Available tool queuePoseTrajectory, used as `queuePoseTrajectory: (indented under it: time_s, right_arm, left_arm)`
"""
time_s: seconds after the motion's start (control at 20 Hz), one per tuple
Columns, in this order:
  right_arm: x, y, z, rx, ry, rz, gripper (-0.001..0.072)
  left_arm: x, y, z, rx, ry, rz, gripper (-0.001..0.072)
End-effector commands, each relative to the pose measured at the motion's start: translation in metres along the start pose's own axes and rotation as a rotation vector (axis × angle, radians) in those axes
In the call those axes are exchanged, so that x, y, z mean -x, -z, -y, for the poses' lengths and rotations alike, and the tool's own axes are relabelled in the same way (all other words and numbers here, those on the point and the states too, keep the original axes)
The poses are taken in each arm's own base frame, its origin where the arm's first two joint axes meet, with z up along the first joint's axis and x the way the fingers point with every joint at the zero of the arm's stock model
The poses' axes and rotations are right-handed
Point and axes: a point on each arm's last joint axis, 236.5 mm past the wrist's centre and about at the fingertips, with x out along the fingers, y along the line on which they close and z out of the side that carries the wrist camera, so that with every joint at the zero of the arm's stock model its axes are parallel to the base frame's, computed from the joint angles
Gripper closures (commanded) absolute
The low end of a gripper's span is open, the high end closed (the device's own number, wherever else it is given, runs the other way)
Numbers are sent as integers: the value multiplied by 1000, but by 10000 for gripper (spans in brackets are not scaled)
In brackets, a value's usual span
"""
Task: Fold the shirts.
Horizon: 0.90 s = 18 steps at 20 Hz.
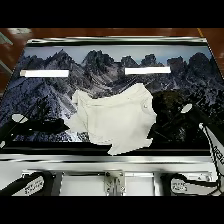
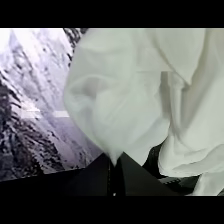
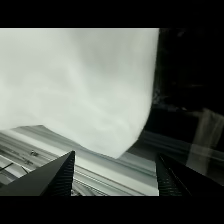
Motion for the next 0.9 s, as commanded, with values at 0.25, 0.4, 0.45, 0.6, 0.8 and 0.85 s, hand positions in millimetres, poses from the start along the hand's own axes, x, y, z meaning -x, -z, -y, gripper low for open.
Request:
queuePoseTrajectory:
  time_s: [0.25, 0.4, 0.45, 0.6, 0.8, 0.85]
  right_arm:
    - [-30, -32, -26, -14, -32, 160, 659]
    - [29, -45, -71, 233, -52, 297, 660]
    - [67, -49, -96, 345, -43, 401, 660]
    - [222, -24, -182, 653, 46, 849, 660]
    - [449, 146, -270, 873, 214, 1678, 660]
    - [479, 193, -274, 859, 221, 1822, 660]
  left_arm:
    - [14, -14, 13, -46, 11, 48, 667]
    - [71, -61, 61, -231, 32, 243, 668]
    - [109, -79, 91, -310, 44, 355, 668]
    - [254, -97, 197, -574, 82, 729, 667]
    - [455, -18, 318, -879, 103, 1255, 667]
    - [490, 7, 331, -904, 92, 1359, 666]
